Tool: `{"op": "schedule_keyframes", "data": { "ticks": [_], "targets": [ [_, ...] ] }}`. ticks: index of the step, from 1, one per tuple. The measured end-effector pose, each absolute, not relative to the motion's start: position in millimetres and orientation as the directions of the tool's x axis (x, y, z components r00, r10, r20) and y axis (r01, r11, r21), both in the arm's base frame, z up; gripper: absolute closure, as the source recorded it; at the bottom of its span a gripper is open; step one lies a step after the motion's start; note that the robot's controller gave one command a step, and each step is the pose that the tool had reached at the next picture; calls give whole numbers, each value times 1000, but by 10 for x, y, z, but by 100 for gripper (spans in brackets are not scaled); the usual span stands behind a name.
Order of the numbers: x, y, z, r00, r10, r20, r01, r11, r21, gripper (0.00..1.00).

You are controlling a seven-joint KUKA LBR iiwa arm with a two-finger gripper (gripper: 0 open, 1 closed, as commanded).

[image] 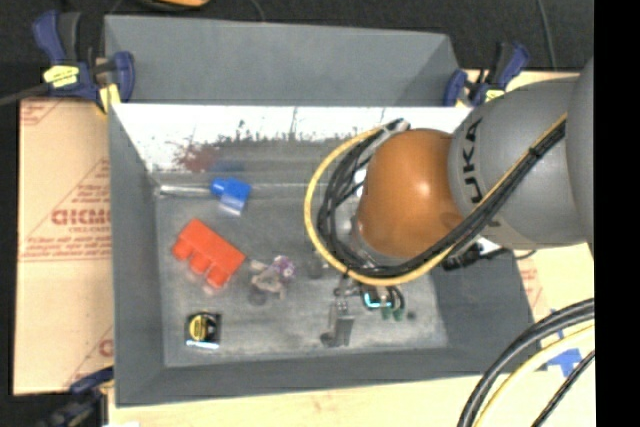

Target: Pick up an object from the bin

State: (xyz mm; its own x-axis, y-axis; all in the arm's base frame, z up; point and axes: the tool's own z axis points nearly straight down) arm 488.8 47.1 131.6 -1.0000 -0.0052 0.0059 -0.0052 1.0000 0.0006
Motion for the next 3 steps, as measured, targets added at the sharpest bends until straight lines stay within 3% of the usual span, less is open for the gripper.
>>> {"op": "schedule_keyframes", "data": {
  "ticks": [1, 2, 3],
  "targets": [
    [5442, 946, 676, -993, -117, -4, -117, 993, 1, 0],
    [5416, 762, 1023, -992, -128, -7, -128, 992, -1, 0],
    [5524, 963, 1084, -885, -465, -7, -465, 885, -2, 0]
  ]
}}
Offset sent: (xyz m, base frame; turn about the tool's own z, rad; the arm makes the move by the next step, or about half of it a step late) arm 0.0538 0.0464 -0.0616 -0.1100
